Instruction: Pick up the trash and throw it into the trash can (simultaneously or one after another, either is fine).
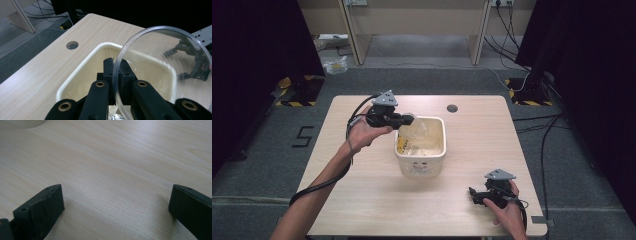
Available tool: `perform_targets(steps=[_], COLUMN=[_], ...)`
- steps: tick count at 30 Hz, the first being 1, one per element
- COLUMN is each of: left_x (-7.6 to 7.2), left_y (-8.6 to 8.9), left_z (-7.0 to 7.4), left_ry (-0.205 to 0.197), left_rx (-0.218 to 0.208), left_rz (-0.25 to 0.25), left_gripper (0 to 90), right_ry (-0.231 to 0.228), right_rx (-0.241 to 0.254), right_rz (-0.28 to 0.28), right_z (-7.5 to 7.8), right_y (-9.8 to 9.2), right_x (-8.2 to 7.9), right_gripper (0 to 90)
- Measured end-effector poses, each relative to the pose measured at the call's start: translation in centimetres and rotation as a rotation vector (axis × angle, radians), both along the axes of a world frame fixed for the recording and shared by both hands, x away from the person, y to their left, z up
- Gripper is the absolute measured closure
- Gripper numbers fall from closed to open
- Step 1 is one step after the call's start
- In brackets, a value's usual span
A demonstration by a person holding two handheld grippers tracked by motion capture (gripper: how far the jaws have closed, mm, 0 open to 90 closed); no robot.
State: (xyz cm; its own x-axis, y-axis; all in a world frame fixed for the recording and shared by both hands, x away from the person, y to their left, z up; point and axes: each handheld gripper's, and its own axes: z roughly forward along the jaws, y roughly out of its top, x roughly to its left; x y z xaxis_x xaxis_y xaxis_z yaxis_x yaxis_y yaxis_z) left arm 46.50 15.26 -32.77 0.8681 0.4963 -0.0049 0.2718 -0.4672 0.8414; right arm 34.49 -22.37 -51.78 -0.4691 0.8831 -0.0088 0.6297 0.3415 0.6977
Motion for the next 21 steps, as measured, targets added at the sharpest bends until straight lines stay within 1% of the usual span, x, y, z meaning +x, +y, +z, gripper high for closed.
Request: perform_targets(steps=[11,16,18,21], left_x=[0.3,0.5,0.5,0.5], left_y=[-0.9,-1.4,-1.6,-2.0], left_z=[-1.1,-2.0,-2.4,-2.8], left_ry=[0.019,0.035,0.031,0.033], left_rx=[0.022,0.048,0.071,0.09], left_rz=[-0.009,-0.011,-0.013,-0.018], left_gripper=[86.2,85.8,85.7,85.6], right_ry=[0.0,0.001,0.0,0.0], right_rx=[-0.001,-0.002,0.0,-0.001], right_rz=[0.0,0.001,0.001,0.001], right_z=[0.0,0.0,0.0,0.0], right_y=[0.0,0.0,0.0,0.0], right_x=[0.0,0.0,0.0,0.0], right_gripper=[0.3,0.2,0.3,0.3])
